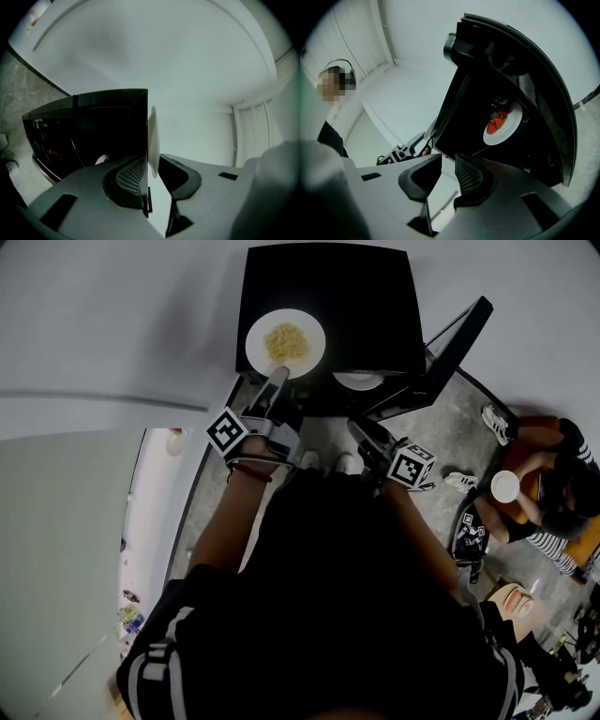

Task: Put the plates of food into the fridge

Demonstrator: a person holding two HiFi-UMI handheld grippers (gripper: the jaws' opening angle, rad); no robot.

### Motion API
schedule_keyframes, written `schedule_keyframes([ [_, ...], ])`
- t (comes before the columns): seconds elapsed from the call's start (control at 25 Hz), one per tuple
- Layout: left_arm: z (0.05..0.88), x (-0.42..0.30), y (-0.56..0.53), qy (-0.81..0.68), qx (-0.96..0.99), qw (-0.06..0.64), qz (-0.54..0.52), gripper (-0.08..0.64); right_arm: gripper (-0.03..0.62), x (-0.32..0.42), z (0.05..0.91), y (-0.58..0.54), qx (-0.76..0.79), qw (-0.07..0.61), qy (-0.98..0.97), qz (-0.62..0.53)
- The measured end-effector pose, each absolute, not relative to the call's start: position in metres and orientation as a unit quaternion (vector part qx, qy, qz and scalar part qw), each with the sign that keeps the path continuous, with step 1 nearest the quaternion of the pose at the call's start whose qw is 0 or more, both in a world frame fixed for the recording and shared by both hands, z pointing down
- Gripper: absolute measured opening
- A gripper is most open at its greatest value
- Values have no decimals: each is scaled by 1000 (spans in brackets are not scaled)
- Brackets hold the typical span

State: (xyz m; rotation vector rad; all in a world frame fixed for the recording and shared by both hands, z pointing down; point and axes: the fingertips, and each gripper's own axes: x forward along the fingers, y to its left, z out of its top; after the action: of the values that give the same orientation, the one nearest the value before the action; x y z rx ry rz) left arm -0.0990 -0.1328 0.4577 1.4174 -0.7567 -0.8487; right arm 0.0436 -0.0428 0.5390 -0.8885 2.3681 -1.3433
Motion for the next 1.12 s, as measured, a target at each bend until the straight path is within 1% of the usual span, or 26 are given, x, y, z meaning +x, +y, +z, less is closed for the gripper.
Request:
schedule_keyframes([
  [0.08, 454, -99, -132, -327, 619, 610, -371, 92, 104, 43, 538, -42, -306, 138, 819, -466],
  [0.12, 452, -99, -132, -325, 620, 608, -375, 61, 104, 43, 538, -43, -305, 138, 819, -465],
  [0.16, 451, -99, -132, -324, 620, 608, -376, 58, 104, 43, 539, -43, -304, 138, 820, -465],
  [0.92, 450, -99, -116, -310, 615, 616, -383, 55, 103, 37, 541, -40, -298, 135, 821, -467],
  [1.12, 448, -98, -109, -312, 623, 609, -379, 55, 103, 36, 542, -38, -296, 135, 820, -471],
])
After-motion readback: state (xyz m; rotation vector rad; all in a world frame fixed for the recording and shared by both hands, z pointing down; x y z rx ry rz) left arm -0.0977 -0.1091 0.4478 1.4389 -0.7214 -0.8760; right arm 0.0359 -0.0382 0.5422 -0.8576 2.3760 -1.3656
